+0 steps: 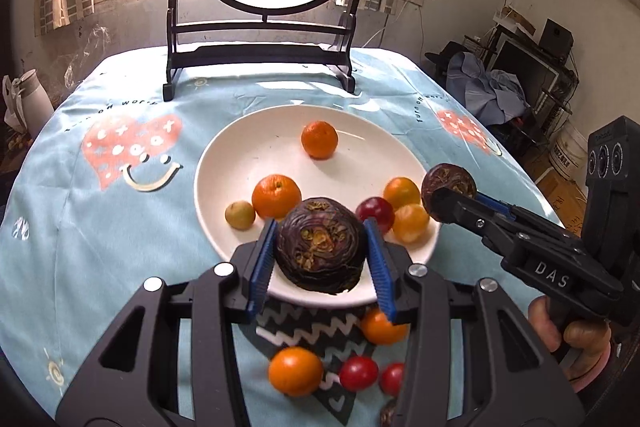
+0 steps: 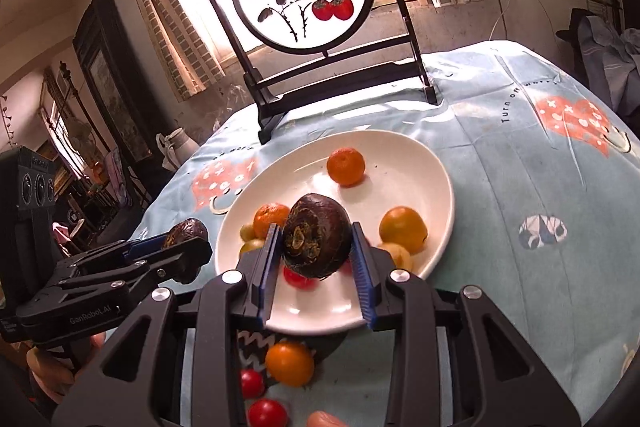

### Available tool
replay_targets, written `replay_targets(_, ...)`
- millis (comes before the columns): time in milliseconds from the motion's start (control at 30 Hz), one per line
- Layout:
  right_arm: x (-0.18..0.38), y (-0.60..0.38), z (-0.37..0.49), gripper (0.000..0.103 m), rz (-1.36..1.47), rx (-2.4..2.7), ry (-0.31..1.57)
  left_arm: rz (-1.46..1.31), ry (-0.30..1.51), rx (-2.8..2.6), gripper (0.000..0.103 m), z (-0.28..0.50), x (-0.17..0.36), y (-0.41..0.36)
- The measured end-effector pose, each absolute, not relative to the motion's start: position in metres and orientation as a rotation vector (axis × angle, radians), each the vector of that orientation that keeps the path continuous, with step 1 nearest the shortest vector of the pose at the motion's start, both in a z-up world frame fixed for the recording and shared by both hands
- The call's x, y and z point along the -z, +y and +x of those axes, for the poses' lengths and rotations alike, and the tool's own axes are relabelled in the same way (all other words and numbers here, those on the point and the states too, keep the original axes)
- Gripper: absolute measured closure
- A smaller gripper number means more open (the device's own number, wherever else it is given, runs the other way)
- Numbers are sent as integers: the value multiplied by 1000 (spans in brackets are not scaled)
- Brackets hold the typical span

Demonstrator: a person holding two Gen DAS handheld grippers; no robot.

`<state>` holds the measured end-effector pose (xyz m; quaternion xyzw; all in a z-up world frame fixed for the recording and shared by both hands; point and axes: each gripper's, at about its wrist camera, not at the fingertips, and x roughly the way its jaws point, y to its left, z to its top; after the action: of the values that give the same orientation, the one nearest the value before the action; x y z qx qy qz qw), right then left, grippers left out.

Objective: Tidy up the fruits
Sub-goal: 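Carry both dark brown fruits onto the plate and open both tools, then move both tools back to the remaining fruits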

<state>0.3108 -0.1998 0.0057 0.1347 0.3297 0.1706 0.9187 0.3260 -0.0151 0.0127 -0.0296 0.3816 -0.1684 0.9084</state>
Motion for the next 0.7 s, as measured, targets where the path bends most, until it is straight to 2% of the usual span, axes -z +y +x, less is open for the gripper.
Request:
replay_targets(200, 15, -194, 356, 68, 235, -327, 713, -3, 831, 312, 59, 381, 8, -32)
replay_targets(267, 18, -192, 361, 64, 224, -333, 718, 19, 841, 297, 58, 389, 14, -35)
replay_targets(300, 17, -191, 361, 59, 213, -334, 715, 25, 839, 285, 54, 391, 16, -34)
replay_targets(333, 16, -190, 361, 44, 199, -334, 715, 30, 829, 270, 48, 391, 16, -34)
replay_targets(367, 14, -191, 359, 40, 194, -328, 708, 35, 816, 247, 36, 389, 14, -31)
replay_targets(400, 12, -192, 356, 40, 198, -324, 698, 35, 802, 231, 25, 387, 11, -29)
replay_targets(467, 6, -195, 349, 40, 201, -328, 693, 18, 776, 220, 20, 377, 3, -22)
replay_targets(567, -3, -195, 332, 40, 192, -332, 677, 16, 762, 202, 7, 354, -7, -10)
replay_targets(700, -1, -190, 299, 40, 165, -369, 694, 5, 754, 185, 4, 307, -6, 6)
